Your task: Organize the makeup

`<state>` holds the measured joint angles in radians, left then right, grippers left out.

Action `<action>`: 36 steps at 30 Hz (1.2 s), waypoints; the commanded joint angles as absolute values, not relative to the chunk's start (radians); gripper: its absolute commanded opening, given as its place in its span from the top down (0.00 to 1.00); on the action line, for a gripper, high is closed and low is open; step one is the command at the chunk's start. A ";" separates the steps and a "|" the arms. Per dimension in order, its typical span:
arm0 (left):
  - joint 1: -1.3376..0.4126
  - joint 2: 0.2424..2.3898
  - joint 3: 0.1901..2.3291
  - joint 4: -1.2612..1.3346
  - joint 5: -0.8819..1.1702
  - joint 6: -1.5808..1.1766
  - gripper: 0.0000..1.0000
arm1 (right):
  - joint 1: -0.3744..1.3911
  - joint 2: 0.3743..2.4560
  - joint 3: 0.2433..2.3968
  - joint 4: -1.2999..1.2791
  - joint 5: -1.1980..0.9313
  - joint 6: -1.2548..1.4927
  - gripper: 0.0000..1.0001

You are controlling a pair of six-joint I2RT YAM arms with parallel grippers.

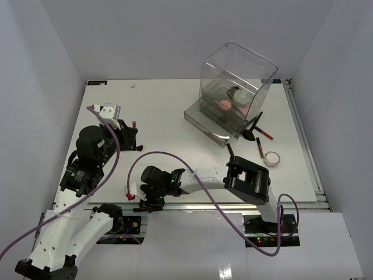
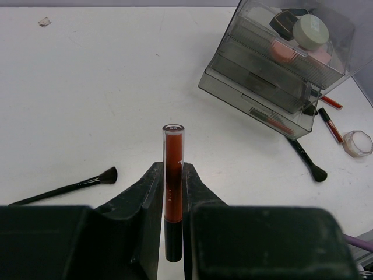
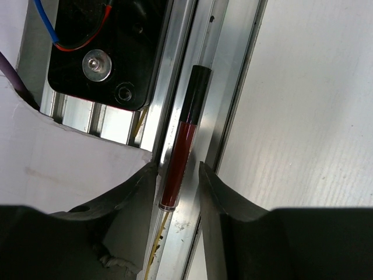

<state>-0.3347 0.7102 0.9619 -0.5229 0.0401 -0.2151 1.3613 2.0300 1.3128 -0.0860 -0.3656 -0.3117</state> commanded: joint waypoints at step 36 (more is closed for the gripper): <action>-0.330 0.606 1.015 -0.568 0.077 -0.268 1.00 | 1.434 2.046 1.439 -0.173 -0.223 -0.347 0.92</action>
